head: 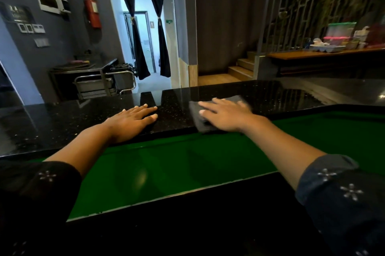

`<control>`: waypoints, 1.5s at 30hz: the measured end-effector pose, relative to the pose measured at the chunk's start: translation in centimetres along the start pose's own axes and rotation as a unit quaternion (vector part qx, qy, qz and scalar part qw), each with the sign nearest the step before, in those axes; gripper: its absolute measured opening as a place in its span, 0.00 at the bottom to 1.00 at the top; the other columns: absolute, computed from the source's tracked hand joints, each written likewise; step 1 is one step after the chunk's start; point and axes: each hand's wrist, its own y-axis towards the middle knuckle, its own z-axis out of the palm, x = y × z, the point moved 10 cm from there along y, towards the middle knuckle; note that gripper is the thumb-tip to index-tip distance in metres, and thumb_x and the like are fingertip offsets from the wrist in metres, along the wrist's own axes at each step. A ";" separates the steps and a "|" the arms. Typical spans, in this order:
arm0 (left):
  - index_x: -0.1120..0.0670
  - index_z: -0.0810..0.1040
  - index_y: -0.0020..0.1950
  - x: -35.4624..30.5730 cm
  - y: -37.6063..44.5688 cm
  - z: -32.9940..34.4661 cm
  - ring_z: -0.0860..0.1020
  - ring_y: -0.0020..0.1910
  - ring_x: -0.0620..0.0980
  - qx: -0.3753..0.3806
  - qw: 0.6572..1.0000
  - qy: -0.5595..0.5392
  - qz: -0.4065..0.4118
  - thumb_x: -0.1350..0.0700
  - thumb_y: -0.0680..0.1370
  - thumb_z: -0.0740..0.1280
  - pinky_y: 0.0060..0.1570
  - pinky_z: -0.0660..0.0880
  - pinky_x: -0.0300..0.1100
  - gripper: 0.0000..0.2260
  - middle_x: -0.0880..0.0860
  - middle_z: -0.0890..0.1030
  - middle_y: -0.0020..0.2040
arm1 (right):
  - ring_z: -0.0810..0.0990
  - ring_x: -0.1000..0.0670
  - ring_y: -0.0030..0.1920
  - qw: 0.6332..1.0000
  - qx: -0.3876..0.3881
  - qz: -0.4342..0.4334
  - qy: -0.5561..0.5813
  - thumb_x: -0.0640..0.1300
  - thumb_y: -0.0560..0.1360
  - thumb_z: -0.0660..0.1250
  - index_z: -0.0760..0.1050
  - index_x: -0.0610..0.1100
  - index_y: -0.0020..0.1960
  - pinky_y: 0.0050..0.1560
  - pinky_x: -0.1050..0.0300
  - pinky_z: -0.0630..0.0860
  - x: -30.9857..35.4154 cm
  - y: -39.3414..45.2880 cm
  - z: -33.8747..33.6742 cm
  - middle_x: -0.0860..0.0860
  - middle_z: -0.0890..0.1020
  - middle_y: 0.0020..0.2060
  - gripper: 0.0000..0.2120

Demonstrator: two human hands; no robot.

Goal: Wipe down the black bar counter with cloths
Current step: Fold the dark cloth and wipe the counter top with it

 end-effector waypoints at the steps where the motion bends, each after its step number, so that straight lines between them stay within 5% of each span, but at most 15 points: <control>1: 0.40 0.51 0.77 0.0 0.0 0.0 0.47 0.77 0.49 -0.002 1.000 -0.001 0.000 0.39 0.81 0.46 0.75 0.43 0.52 0.24 0.48 0.49 0.79 | 0.52 0.47 0.79 0.999 -0.007 0.032 -0.005 0.68 0.79 0.44 0.52 0.67 0.76 0.73 0.37 0.46 -3.2 -0.2 -0.6 0.53 0.52 0.80 0.26; 7: 0.39 0.53 0.77 0.0 0.1 -0.1 0.49 0.78 0.51 -0.003 1.000 -0.007 -0.024 0.41 0.82 0.47 0.75 0.45 0.53 0.22 0.49 0.52 0.79 | 0.48 0.43 0.79 0.977 -0.002 0.211 0.002 0.66 0.80 0.42 0.50 0.63 0.78 0.74 0.34 0.42 -16.7 -1.7 -2.5 0.49 0.49 0.80 0.27; 12: 0.47 0.62 0.75 -2.8 2.5 -1.2 0.63 0.72 0.61 0.012 0.993 0.045 -0.113 0.42 0.80 0.51 0.71 0.56 0.61 0.23 0.59 0.64 0.74 | 0.50 0.44 0.79 0.995 -0.026 0.096 0.003 0.62 0.80 0.44 0.52 0.64 0.77 0.73 0.32 0.43 -10.0 -2.0 -1.8 0.48 0.52 0.80 0.25; 16: 0.53 0.68 0.72 -14.4 4.5 -0.9 0.70 0.68 0.56 0.014 0.999 -0.036 -0.002 0.49 0.82 0.57 0.69 0.64 0.52 0.19 0.57 0.71 0.70 | 0.47 0.46 0.79 0.999 -0.018 0.024 0.016 0.66 0.80 0.42 0.52 0.67 0.76 0.73 0.35 0.40 -8.6 -3.7 -1.0 0.52 0.50 0.80 0.25; 19: 0.52 0.64 0.75 -20.3 6.2 0.3 0.66 0.71 0.57 0.017 0.997 -0.064 0.034 0.45 0.81 0.57 0.71 0.61 0.54 0.23 0.57 0.68 0.73 | 0.47 0.48 0.79 0.999 -0.018 0.039 0.020 0.67 0.79 0.42 0.51 0.68 0.76 0.73 0.36 0.41 -12.3 -4.4 -1.4 0.54 0.50 0.80 0.25; 26: 0.44 0.49 0.78 -20.8 9.7 2.7 0.47 0.78 0.53 0.009 0.999 -0.009 0.035 0.39 0.81 0.45 0.74 0.42 0.58 0.26 0.52 0.48 0.79 | 0.45 0.47 0.79 0.990 0.030 0.137 0.019 0.67 0.80 0.43 0.49 0.69 0.76 0.73 0.37 0.40 -23.1 -2.2 -2.8 0.54 0.47 0.80 0.25; 45: 0.39 0.47 0.77 -20.8 10.2 2.7 0.45 0.77 0.47 -0.018 0.999 -0.008 0.044 0.37 0.80 0.43 0.75 0.42 0.52 0.25 0.46 0.47 0.79 | 0.40 0.40 0.78 0.976 0.079 0.200 0.030 0.67 0.79 0.43 0.44 0.64 0.78 0.75 0.35 0.40 -27.2 15.2 -2.9 0.48 0.41 0.80 0.28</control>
